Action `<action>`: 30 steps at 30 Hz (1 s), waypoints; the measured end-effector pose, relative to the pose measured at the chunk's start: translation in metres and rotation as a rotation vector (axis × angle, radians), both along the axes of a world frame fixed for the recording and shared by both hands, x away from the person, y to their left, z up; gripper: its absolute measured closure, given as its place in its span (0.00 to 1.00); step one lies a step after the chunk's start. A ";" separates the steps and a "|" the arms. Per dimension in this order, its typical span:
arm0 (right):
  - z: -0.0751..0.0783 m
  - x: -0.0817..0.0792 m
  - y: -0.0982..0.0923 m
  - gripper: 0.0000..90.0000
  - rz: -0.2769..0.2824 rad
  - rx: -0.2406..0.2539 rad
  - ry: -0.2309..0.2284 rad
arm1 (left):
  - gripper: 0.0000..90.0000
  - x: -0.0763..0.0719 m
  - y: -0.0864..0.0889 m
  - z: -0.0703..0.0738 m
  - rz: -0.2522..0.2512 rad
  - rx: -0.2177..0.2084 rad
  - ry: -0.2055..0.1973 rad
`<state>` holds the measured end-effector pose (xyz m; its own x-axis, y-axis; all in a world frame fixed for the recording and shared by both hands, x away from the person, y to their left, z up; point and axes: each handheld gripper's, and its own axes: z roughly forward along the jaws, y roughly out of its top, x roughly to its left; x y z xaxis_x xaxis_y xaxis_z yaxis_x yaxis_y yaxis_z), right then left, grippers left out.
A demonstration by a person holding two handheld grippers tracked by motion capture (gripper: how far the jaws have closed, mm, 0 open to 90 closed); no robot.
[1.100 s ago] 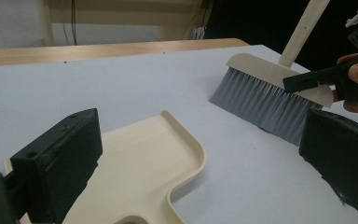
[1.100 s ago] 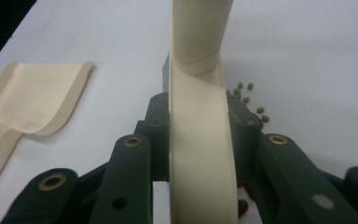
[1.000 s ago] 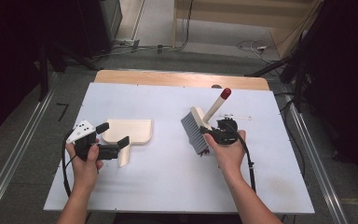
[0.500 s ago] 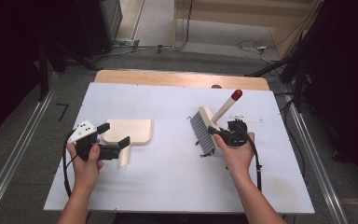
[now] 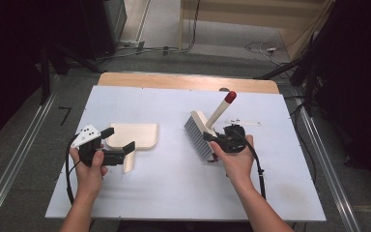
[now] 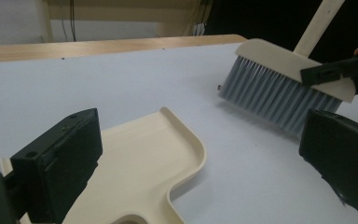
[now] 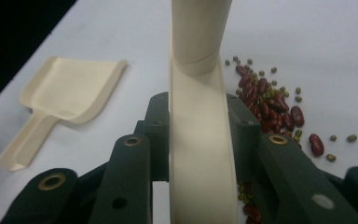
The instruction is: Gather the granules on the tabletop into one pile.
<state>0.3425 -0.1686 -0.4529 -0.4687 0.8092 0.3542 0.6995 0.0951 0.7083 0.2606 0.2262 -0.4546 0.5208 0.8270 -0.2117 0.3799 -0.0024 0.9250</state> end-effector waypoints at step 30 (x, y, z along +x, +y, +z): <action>0.020 0.096 -0.041 0.73 0.359 -0.464 -0.397 | 0.00 0.000 0.004 0.000 0.008 -0.007 0.002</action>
<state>0.4381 -0.2097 -0.4333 -0.7572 0.6064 -0.2427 0.2658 0.6255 0.7336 0.2606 0.2299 -0.4551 0.5135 0.8297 -0.2187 0.3813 0.0077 0.9244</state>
